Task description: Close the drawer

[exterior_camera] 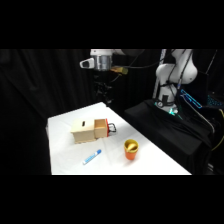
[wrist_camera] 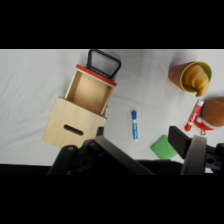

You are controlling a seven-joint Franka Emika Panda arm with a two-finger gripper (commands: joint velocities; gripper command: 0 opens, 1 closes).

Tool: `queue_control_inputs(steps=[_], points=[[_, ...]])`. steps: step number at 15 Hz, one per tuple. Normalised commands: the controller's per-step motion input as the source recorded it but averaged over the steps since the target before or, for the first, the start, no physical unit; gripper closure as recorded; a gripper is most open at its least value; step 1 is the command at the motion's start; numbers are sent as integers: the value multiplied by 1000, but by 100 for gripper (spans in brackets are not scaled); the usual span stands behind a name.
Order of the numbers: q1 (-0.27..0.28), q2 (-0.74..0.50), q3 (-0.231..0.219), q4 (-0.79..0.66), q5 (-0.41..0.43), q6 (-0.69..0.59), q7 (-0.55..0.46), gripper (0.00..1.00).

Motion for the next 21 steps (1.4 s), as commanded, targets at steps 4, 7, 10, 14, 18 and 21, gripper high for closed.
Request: queue_control_inputs(steps=[4, 7, 10, 14, 18, 21], points=[[-21, -59, 12, -102, -19, 77, 81, 0], [-44, -158, 2, -274, -52, 213, 195, 0], [-45, -194, 3, -346, -42, 262, 246, 0], [-36, -183, 20, -395, -62, 376, 289, 0], [-47, -131, 22, -362, -38, 437, 312, 0], [-49, -44, 32, -278, -46, 429, 296, 0]])
